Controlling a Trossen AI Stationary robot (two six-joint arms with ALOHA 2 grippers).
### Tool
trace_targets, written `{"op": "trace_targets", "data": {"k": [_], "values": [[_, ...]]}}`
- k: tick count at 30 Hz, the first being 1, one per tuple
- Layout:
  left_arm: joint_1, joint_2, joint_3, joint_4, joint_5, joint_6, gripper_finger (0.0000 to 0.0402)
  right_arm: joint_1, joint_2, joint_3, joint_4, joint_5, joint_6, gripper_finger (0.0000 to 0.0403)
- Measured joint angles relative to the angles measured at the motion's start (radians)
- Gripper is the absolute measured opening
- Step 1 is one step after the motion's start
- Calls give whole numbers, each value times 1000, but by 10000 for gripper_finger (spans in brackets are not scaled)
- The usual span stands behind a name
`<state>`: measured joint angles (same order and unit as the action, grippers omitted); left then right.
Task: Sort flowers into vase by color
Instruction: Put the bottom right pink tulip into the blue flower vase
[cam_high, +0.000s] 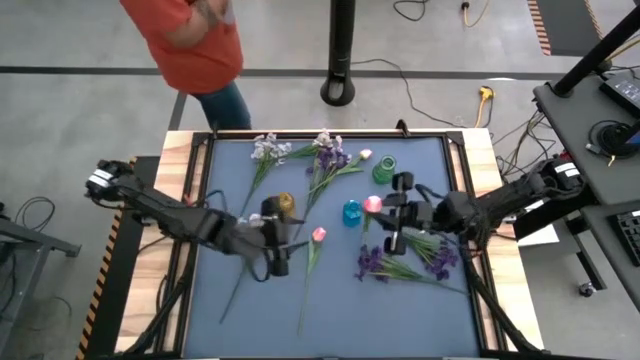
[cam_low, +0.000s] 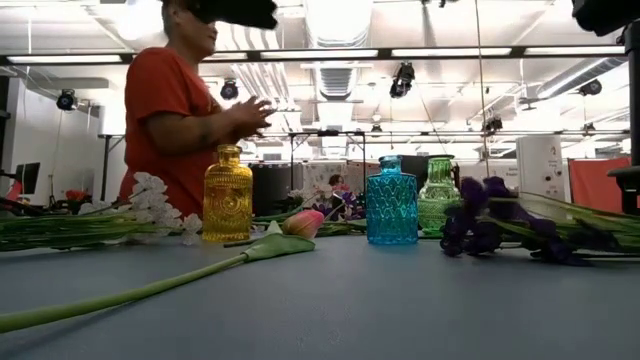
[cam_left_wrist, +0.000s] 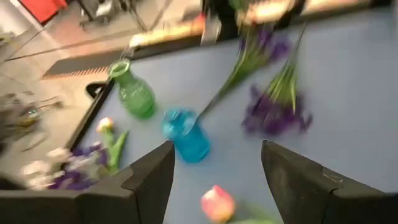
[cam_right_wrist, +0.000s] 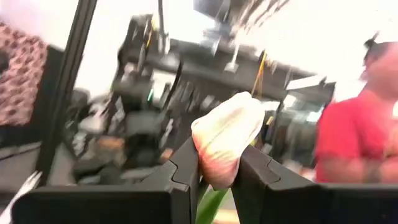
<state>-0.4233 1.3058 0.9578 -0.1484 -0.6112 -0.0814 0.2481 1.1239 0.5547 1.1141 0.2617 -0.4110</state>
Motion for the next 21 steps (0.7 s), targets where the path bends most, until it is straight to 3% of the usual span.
{"op": "trace_targets", "data": {"k": [5,8,11,16,18,21], "values": [[-26,-108,-205,388,-4,-17,219,-5,-57,12,31,43,-111,63],[-24,-151,-278,500,-8,-16,219,-10,-83,15,37,56,-155,63],[-22,-184,-308,520,-34,-10,219,-26,-86,15,46,61,-269,63],[-22,-217,-319,505,-62,-4,219,-86,-91,15,150,199,-477,63],[-22,-227,-314,489,-74,15,219,-130,-90,15,191,218,-487,63],[-22,-230,-294,478,-136,47,219,-200,-90,15,207,213,-374,63]]}}
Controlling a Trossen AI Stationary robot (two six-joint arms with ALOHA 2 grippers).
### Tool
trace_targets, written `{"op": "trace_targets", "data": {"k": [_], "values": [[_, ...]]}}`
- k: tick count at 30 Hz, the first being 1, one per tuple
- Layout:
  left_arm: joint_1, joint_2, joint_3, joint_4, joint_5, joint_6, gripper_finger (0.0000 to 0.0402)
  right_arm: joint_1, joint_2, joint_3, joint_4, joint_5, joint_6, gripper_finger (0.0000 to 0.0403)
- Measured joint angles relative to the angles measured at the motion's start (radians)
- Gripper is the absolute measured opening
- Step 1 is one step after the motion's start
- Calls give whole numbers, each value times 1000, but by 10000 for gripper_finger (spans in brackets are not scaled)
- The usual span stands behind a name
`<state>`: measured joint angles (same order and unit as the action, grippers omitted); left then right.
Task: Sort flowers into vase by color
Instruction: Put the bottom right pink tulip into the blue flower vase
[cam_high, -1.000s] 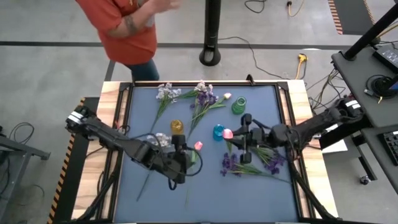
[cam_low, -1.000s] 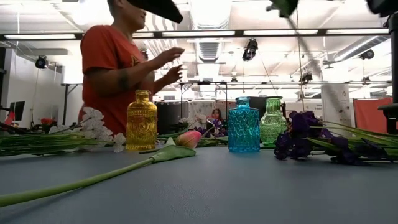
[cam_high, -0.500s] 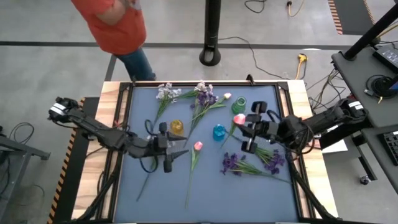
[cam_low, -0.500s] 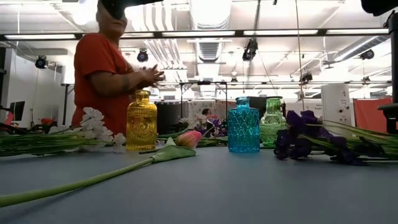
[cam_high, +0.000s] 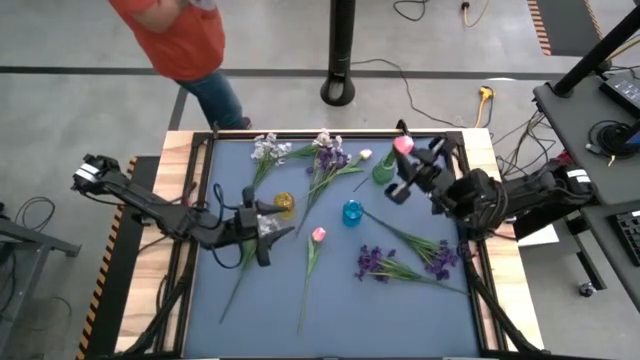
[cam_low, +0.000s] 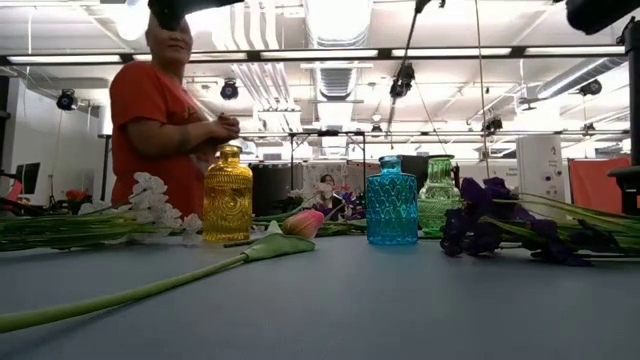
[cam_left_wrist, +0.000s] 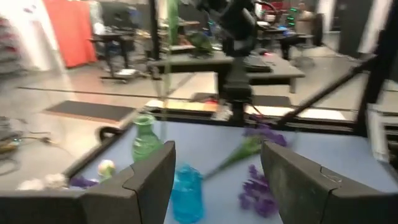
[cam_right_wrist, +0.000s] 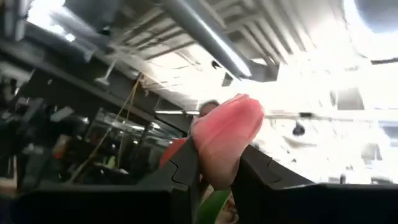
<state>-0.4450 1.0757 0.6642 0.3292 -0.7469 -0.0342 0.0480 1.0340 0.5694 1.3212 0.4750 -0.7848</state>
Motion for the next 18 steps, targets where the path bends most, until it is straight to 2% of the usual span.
{"op": "trace_targets", "data": {"k": [5,10,14,18], "values": [[0,3,26,-22,-133,35,219,-79,9,0,-7,-32,213,63],[0,2,46,-85,-143,-3,219,-121,15,17,-10,-172,381,63],[0,2,69,-115,-173,-16,219,-126,43,52,-66,-252,419,63],[0,1,98,-180,-187,-26,219,-125,83,96,-159,-261,418,63]]}}
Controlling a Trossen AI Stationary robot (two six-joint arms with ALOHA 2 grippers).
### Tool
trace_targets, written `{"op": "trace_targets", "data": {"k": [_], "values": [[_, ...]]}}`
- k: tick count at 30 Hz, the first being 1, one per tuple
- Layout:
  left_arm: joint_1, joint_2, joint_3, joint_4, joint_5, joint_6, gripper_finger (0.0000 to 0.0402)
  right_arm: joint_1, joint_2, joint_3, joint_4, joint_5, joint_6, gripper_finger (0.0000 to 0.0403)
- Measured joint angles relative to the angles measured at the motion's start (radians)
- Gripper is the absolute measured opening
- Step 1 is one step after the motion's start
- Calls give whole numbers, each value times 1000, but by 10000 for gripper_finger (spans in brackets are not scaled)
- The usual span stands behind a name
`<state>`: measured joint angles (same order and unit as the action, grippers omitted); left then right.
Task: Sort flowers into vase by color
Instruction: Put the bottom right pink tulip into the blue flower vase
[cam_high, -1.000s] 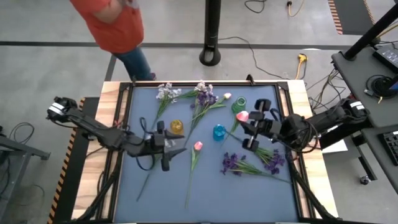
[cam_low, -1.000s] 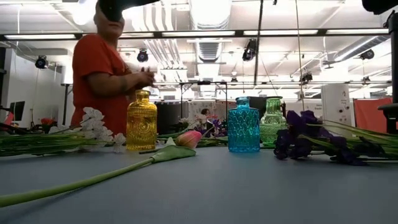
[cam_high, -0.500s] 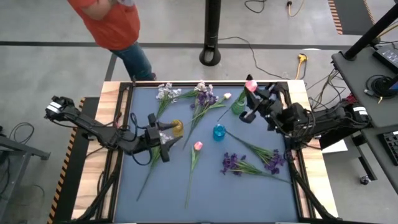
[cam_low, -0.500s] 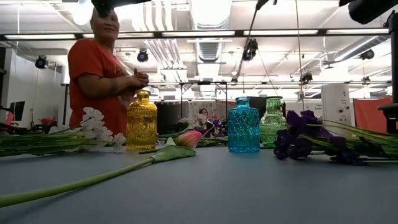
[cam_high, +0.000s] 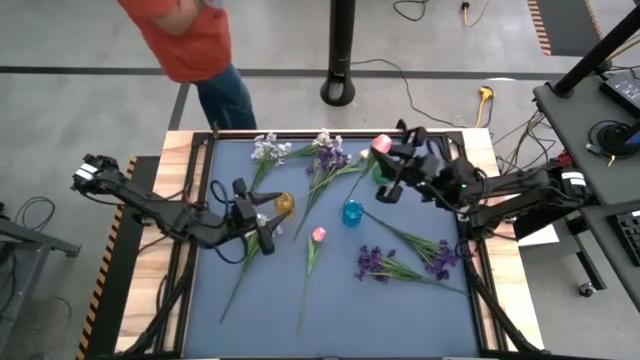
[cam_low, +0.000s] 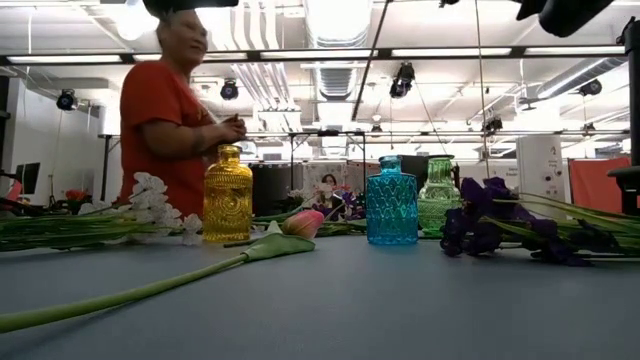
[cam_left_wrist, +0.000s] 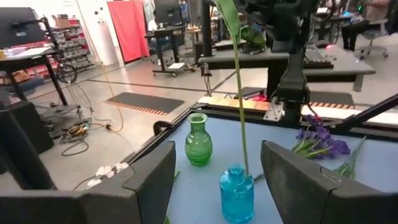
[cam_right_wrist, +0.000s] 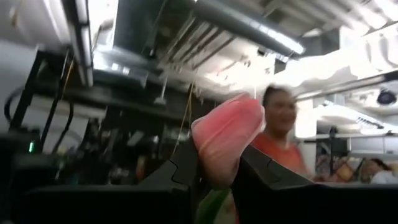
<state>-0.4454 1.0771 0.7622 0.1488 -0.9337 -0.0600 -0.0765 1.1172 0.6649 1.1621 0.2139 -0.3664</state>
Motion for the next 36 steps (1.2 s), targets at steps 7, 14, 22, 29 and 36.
{"op": "trace_targets", "data": {"k": [7,14,22,29,36], "values": [[0,0,21,-167,0,-136,219,0,-30,75,-200,19,-18,63],[0,0,22,-172,0,-159,219,-3,-35,61,-251,33,-83,63],[-1,2,23,-172,0,-160,219,-6,-31,48,-253,50,-144,63],[-1,2,23,-172,0,-160,219,-5,-13,39,-273,52,-138,63],[0,2,23,-172,0,-159,220,-5,0,32,-328,51,-129,63]]}}
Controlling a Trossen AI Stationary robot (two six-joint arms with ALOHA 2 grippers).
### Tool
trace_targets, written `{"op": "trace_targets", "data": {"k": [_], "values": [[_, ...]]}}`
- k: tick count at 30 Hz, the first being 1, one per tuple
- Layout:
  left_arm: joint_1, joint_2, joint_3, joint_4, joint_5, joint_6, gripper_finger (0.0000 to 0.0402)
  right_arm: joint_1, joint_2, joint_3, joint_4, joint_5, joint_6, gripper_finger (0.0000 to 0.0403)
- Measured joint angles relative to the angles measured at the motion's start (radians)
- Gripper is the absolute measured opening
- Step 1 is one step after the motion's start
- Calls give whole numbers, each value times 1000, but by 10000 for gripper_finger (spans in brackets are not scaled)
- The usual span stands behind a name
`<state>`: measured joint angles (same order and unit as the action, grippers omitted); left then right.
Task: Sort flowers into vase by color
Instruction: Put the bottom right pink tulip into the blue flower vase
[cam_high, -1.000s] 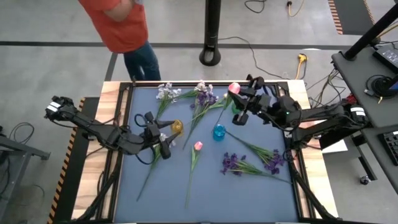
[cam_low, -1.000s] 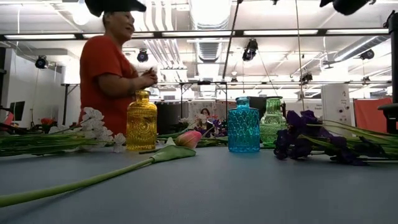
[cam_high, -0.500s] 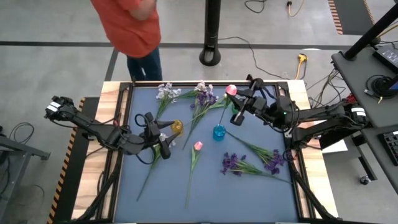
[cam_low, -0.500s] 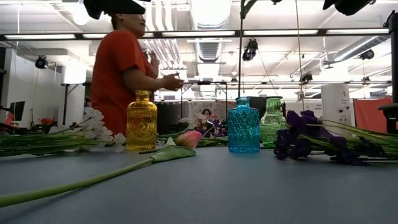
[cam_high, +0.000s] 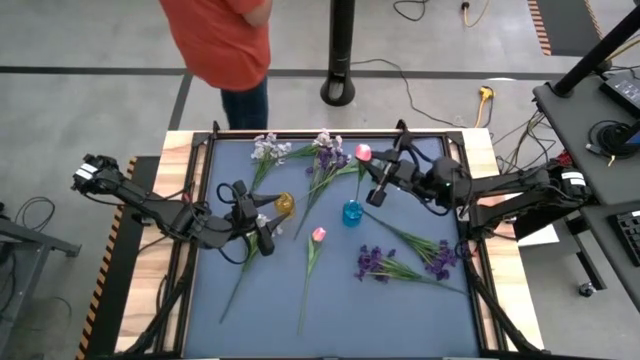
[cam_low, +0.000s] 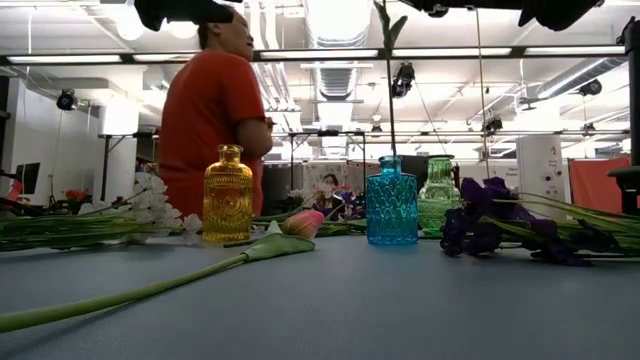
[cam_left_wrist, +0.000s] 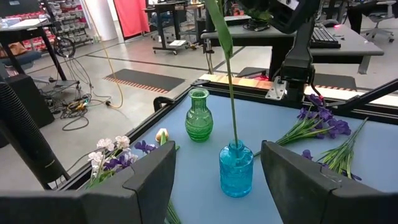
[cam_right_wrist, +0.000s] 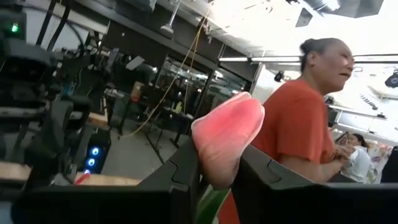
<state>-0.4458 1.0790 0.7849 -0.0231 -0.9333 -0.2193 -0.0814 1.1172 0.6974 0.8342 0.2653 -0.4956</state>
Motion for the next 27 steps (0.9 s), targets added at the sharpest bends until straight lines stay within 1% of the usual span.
{"op": "trace_targets", "data": {"k": [4,8,11,20,22,27], "values": [[1,0,0,0,0,0,220,0,0,-7,-19,0,21,69],[1,0,-1,0,0,0,220,0,0,-18,-22,7,26,95],[1,0,-1,0,0,0,220,0,-1,-19,-42,27,37,122],[0,0,-2,0,0,-4,220,5,-11,-20,-173,63,124,213],[0,0,-2,-1,0,-4,220,11,-19,-20,-208,79,140,232],[0,0,-2,-1,0,-8,220,24,-64,-20,-290,79,194,273]]}}
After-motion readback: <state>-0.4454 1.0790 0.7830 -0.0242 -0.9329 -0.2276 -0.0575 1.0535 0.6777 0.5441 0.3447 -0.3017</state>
